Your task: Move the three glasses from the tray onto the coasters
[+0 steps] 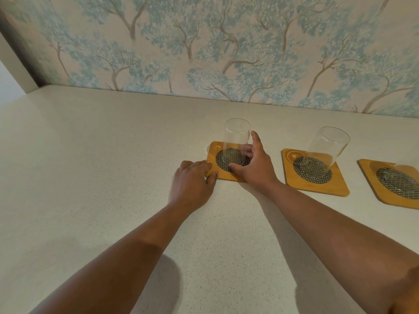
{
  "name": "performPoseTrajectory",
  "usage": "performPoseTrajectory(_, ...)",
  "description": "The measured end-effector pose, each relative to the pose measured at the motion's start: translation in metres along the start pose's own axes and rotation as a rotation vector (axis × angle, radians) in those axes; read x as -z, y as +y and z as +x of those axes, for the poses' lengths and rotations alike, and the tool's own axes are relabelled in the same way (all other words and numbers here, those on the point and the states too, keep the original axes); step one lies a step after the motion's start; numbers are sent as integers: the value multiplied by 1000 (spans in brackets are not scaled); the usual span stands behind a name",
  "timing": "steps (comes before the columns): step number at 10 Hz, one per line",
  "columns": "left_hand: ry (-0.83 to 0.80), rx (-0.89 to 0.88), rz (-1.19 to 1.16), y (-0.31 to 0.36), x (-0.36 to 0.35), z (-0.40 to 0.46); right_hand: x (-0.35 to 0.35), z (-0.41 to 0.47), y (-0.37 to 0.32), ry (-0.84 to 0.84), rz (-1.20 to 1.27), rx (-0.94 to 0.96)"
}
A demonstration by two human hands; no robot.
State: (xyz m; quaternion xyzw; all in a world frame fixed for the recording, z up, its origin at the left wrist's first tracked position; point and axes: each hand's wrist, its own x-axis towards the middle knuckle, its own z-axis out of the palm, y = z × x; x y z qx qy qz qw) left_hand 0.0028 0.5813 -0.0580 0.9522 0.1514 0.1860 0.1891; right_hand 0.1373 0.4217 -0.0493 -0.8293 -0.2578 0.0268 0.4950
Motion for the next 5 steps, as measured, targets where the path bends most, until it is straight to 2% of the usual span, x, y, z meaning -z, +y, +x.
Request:
performPoseTrajectory(3,-9,-7,-26,2,4,0,1,-3,-5,10,-19,17)
performPoseTrajectory(5,22,-45,44,6,5,-3,-1,-20,-16,122,-96,146)
